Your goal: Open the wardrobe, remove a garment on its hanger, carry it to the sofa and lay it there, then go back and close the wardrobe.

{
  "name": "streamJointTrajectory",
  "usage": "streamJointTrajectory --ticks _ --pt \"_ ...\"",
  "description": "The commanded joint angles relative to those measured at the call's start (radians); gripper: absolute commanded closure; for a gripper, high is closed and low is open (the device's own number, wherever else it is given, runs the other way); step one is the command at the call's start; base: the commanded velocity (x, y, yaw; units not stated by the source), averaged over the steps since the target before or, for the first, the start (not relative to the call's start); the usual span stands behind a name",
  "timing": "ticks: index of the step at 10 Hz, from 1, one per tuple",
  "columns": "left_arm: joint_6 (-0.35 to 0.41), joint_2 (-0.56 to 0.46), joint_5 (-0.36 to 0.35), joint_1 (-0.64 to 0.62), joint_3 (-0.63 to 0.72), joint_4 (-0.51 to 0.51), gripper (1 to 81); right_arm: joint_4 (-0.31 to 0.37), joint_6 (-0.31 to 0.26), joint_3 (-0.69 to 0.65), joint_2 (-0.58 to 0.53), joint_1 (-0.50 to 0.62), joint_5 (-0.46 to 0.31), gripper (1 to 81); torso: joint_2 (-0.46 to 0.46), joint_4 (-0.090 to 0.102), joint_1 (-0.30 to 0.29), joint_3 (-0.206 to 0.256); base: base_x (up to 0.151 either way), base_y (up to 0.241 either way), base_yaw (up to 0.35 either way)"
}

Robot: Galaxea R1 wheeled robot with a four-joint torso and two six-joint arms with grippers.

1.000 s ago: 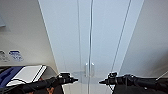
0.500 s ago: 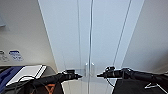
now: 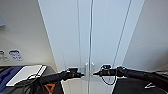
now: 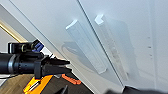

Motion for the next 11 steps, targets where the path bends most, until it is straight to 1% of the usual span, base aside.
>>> streamJointTrajectory --ticks 1,2,6,9,11 --pt "0.003 0.044 0.008 -0.184 -0.029 0.016 1.0 0.019 0.014 -0.008 0.032 0.188 0.012 1.0 0.000 0.000 0.000 0.000 0.000 0.000 0.000" --pt "0.003 0.070 0.008 -0.187 -0.042 0.037 1.0 0.021 0.018 -0.023 0.051 0.200 0.012 1.0 0.000 0.000 0.000 0.000 0.000 0.000 0.000" --pt "0.003 0.171 0.008 -0.191 -0.175 0.068 1.0 0.022 0.018 -0.143 0.126 0.237 0.003 1.0 0.001 0.000 0.000 0.000 0.000 0.000 0.000" --pt "0.003 0.208 0.008 -0.191 -0.235 0.073 1.0 0.022 0.018 -0.255 0.176 0.255 -0.004 1.0 0.001 0.000 0.000 0.000 0.000 0.000 0.000" --pt "0.004 0.225 0.008 -0.191 -0.252 0.073 1.0 0.022 0.018 -0.326 0.216 0.263 -0.007 1.0 0.001 0.000 0.000 0.000 0.000 0.000 0.000"
